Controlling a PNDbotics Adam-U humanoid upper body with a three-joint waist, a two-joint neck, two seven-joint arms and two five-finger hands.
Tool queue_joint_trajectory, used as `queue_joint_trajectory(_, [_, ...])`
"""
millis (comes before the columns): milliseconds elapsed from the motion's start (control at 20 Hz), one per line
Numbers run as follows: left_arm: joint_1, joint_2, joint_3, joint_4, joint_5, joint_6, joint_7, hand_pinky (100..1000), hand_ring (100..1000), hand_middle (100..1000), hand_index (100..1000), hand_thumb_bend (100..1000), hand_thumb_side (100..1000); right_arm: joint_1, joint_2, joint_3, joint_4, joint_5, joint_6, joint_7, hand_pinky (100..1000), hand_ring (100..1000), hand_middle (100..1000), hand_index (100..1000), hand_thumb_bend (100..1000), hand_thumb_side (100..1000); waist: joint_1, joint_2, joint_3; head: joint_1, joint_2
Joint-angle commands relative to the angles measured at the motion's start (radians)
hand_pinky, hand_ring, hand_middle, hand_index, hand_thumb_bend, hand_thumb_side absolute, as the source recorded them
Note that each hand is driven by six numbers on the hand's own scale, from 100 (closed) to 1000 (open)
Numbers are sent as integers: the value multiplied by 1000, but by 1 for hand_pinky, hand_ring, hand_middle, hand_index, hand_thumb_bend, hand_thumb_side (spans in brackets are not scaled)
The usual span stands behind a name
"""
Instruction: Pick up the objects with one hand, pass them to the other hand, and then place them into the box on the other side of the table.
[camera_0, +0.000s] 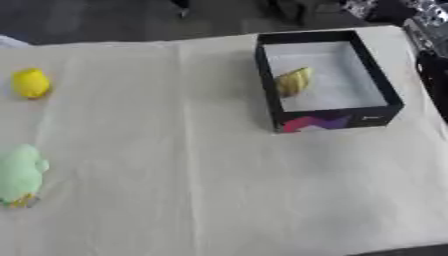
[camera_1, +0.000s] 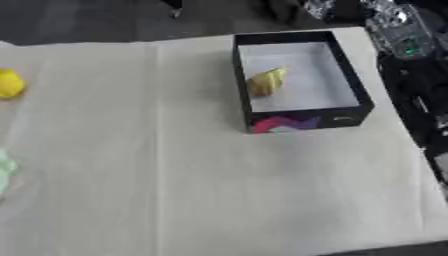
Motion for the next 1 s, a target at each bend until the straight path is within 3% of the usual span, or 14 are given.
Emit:
queue_joint_trajectory(50, [-57,107,-64,122,110,-12,-230,892,840,784,888,394,505,-8,-21,-16,-63,-41,52,-6,987,1000,899,1000,100,423,5,-30,2,14,2])
queue_joint_trajectory(100, [-71,123,-90,155,128,-15,-291,895,845,788,888,484,462,-8,-21,-15,-69,-43,62,-8,987,1000,896,1000,100,409,6,-30,2,16,1])
queue_joint_trajectory(150, [-84,136,-115,182,138,-20,-341,897,850,793,889,453,494,-7,-20,-14,-73,-44,69,-10,986,1000,895,1000,100,422,7,-30,3,18,1])
queue_joint_trajectory(450, [-128,166,-228,265,122,-53,-504,905,866,808,904,584,475,-6,-12,-4,-85,-37,80,-4,985,1000,890,1000,100,418,10,-30,3,31,7])
queue_joint_trajectory(1000, [-152,109,-352,282,84,-47,-478,901,867,806,902,696,465,1,45,11,-115,-23,110,-2,987,1000,881,1000,100,427,20,-33,22,82,25])
